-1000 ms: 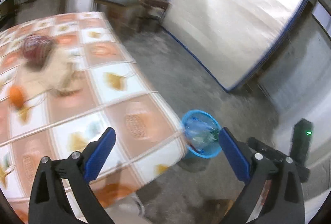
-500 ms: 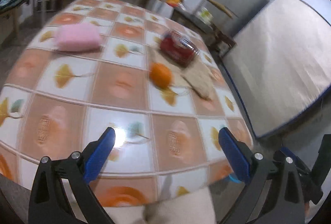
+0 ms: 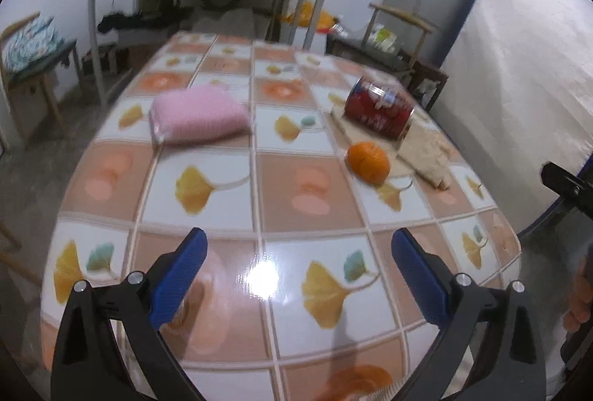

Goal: Collect trash
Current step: 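Move both grippers back toward the table, then grasp the orange peel with the left gripper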

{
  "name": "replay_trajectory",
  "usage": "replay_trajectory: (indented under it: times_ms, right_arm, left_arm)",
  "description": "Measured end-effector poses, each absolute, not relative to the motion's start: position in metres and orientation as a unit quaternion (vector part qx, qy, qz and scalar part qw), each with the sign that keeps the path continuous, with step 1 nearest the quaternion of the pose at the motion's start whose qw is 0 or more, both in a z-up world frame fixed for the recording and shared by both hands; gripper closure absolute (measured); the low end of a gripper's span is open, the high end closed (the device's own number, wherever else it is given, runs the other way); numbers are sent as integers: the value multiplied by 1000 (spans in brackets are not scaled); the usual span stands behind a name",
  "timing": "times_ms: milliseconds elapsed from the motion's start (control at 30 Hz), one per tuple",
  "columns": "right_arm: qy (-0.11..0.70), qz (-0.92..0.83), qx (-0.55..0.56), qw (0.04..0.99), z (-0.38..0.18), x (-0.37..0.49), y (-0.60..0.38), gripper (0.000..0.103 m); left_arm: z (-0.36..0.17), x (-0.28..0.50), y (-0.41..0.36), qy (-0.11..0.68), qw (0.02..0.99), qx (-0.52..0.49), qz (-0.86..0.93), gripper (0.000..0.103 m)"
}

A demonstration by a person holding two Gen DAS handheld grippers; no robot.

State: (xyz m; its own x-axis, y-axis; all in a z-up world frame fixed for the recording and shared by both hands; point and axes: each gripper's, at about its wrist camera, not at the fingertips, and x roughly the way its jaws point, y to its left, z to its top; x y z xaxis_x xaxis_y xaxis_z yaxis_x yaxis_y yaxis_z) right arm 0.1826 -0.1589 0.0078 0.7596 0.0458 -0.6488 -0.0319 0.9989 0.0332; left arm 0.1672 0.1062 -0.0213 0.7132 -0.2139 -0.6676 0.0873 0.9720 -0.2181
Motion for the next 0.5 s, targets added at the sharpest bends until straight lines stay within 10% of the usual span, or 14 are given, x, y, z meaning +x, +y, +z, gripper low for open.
replay_trajectory:
  times_ms: [500]
  right_arm:
    - [394, 67, 118, 909, -14, 201, -183, 8]
  left_arm:
    - [-23, 297, 62, 428, 851, -95, -290, 15]
